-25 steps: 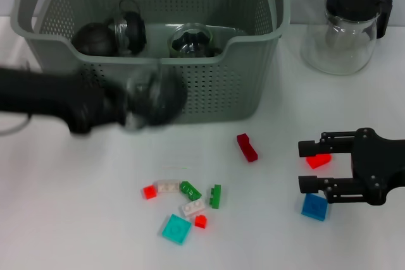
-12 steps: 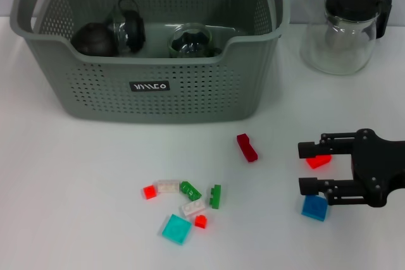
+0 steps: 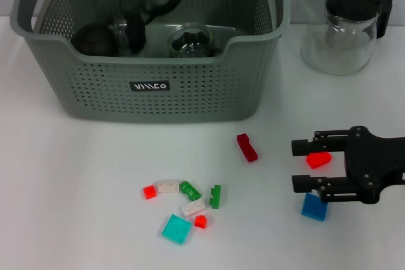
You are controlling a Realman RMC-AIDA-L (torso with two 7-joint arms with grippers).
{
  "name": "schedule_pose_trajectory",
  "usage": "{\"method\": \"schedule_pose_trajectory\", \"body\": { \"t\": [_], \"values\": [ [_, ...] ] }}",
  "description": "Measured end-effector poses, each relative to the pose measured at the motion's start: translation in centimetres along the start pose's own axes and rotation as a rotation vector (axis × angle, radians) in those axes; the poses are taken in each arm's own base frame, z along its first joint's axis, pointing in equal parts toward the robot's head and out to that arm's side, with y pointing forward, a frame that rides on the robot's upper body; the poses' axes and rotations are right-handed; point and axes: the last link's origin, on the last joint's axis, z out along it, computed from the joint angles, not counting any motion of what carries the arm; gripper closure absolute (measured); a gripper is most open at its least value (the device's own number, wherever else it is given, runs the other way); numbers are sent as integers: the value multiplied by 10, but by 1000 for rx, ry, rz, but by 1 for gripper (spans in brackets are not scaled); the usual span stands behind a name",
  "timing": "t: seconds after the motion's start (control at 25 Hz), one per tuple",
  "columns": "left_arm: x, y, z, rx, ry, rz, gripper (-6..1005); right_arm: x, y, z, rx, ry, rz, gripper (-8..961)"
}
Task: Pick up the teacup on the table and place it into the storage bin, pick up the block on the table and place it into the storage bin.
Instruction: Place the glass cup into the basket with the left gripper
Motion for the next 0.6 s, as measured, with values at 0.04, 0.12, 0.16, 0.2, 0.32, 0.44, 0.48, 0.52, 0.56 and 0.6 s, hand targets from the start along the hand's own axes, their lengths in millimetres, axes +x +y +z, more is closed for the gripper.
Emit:
{"method": "schedule_pose_trajectory", "body": {
  "t": [0.04,0.12,0.16,0.2,0.32,0.44,0.48,0.52,0.56,0.6],
  "values": [
    [-4,-2,4,39,-28,8,910,-2,-1,2,-4,1,-5,269],
    [-9,-4,10,98,-68,28,907,-4,-2,5,-8,0,-10,269],
    [-11,-4,15,137,-92,43,905,-4,-2,6,-8,-3,-10,269],
    [-12,-3,19,157,-107,55,903,-4,-2,6,-8,-5,-9,269],
    [-17,2,33,231,-169,114,898,-3,-3,6,-8,-5,-2,269],
    [-20,9,42,252,-194,154,893,-2,-2,7,-11,-5,-1,269],
    [-21,10,44,256,-202,163,891,-2,-2,7,-11,-5,-1,269],
    [-22,11,46,259,-212,171,889,-2,-2,7,-12,-5,-1,269],
    [-23,12,47,263,-219,175,887,-2,-2,7,-12,-5,-1,269],
    [-23,12,48,267,-223,178,886,-2,-2,7,-12,-4,-1,269]
  ]
}}
